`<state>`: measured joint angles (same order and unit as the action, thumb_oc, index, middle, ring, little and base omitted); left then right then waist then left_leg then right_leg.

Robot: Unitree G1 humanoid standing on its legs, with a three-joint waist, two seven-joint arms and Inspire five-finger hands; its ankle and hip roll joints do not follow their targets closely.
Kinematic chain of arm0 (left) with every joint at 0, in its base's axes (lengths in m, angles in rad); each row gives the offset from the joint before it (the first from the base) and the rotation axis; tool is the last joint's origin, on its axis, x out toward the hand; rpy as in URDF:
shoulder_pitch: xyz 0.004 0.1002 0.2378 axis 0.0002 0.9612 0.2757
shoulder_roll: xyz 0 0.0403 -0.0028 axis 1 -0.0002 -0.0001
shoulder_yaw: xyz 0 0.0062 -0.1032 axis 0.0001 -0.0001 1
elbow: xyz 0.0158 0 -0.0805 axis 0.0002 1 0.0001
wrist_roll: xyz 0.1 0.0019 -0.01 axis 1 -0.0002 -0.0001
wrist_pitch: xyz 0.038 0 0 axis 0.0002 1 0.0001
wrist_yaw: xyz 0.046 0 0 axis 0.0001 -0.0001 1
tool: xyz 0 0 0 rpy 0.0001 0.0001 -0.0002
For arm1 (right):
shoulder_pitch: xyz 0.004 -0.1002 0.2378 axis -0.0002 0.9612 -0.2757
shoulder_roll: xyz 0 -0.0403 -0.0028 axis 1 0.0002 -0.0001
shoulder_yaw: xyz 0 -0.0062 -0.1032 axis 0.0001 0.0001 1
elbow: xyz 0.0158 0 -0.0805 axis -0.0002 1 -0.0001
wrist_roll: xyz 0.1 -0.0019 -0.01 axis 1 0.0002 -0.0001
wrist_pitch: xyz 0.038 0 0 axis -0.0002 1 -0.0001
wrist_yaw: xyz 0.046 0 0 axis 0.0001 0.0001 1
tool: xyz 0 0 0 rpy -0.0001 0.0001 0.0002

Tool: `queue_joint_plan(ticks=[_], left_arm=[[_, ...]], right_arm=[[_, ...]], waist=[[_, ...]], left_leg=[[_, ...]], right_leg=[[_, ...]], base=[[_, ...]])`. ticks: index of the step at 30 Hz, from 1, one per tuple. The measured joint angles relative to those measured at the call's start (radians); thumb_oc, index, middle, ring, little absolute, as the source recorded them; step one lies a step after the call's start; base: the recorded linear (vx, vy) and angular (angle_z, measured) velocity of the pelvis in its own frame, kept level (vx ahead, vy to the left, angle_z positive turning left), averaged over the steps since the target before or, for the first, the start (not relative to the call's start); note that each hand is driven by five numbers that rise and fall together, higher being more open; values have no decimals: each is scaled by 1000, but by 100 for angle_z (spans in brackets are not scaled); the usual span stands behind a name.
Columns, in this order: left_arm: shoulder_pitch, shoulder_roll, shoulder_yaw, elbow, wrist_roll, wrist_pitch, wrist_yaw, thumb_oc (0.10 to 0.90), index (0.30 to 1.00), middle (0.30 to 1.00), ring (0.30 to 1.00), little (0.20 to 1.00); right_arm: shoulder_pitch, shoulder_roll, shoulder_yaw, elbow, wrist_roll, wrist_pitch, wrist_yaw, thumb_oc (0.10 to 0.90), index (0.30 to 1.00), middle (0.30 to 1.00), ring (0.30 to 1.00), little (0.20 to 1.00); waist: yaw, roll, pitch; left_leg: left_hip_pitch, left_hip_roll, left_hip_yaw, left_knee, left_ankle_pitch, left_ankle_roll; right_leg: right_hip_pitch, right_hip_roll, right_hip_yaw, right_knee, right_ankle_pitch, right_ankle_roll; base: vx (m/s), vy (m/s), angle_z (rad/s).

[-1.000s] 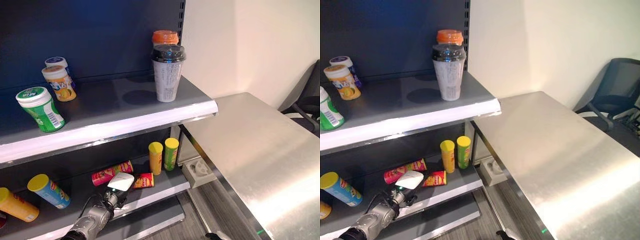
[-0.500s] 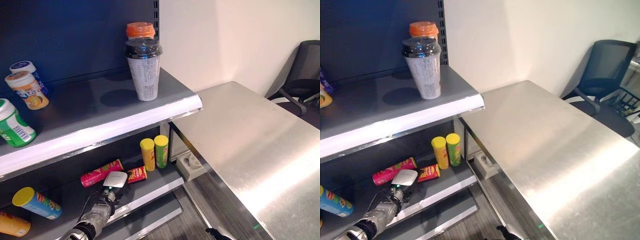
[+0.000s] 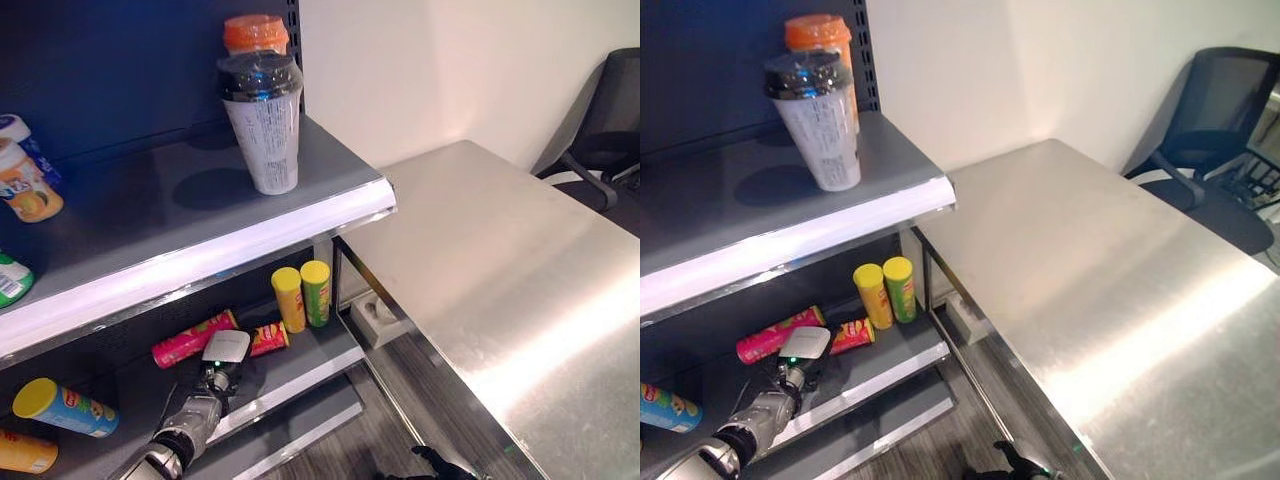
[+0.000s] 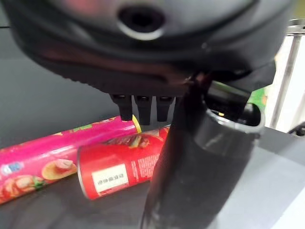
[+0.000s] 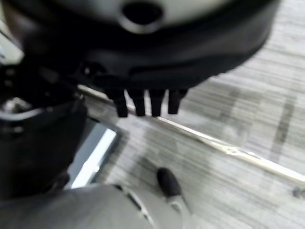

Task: Put the goods on the table back onto the shelves and tidy them up.

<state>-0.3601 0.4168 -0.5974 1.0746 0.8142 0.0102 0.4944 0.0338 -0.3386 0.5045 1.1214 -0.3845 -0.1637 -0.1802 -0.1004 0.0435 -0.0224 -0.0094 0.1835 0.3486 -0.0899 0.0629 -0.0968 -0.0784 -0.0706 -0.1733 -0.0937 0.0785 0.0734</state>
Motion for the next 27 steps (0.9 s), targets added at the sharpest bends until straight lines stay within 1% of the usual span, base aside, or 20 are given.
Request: queue_joint_plan(ticks=[6,9,11,18,19,20,21,25,27], left_arm=[[-46,4,0,51,-28,16,6,800,900,900,900,900],[-48,9,-2,76,-29,18,-8,800,900,900,900,900],[-50,7,-13,83,-29,6,-2,800,900,900,900,900],[-60,10,-26,84,-29,8,-1,800,900,900,900,900],[-60,10,-27,84,-29,10,-1,736,804,804,804,804],[-60,10,-27,85,-29,12,-1,449,373,373,373,373],[-60,10,-27,85,-29,14,0,400,300,300,300,300],[-49,16,-19,84,-41,16,9,400,300,300,300,300],[-49,18,-3,83,-47,17,22,400,300,300,300,300]], right_arm=[[-6,0,9,-17,14,-3,-1,800,900,900,900,900],[-7,0,12,-34,15,-4,-1,800,900,900,900,900],[-15,0,9,-41,30,-11,-3,800,900,900,900,900],[-21,0,15,-39,45,-12,-3,800,900,900,900,900],[-20,0,15,-39,46,-13,-3,800,900,900,900,900],[-21,0,15,-40,47,-13,-3,800,900,900,900,900],[-21,0,16,-40,49,-14,-3,800,900,900,900,900],[-20,0,16,-41,52,-15,-4,800,900,900,900,900],[-21,0,16,-41,52,-20,-4,800,900,900,900,900]], waist=[[-5,-17,16],[-20,-24,27],[-24,-32,54],[-23,-31,55],[-23,-31,55],[-23,-32,56],[-22,-32,56],[-20,-33,56],[-21,-38,59]], left_leg=[[-12,4,24,0,0,0],[-19,9,26,0,0,0],[-32,11,28,0,3,-4],[-33,19,33,0,3,-4],[-33,20,33,0,3,-4],[-33,21,35,0,3,-4],[-34,23,36,0,3,-4],[-35,26,40,0,5,-7],[-35,27,40,0,5,-8]], right_leg=[[-21,5,15,0,0,0],[-29,10,16,0,2,-2],[-44,15,18,1,3,-4],[-46,22,19,0,1,-3],[-47,22,19,0,1,-3],[-48,23,19,0,1,-3],[-49,25,20,0,-1,-1],[-53,29,25,0,0,-1],[-53,30,26,0,2,-5]], base=[[-20,-10,-9],[-18,-8,-3],[-16,-12,-2],[0,0,0],[0,0,0],[0,0,0],[0,0,0],[8,3,-3],[0,0,0]])
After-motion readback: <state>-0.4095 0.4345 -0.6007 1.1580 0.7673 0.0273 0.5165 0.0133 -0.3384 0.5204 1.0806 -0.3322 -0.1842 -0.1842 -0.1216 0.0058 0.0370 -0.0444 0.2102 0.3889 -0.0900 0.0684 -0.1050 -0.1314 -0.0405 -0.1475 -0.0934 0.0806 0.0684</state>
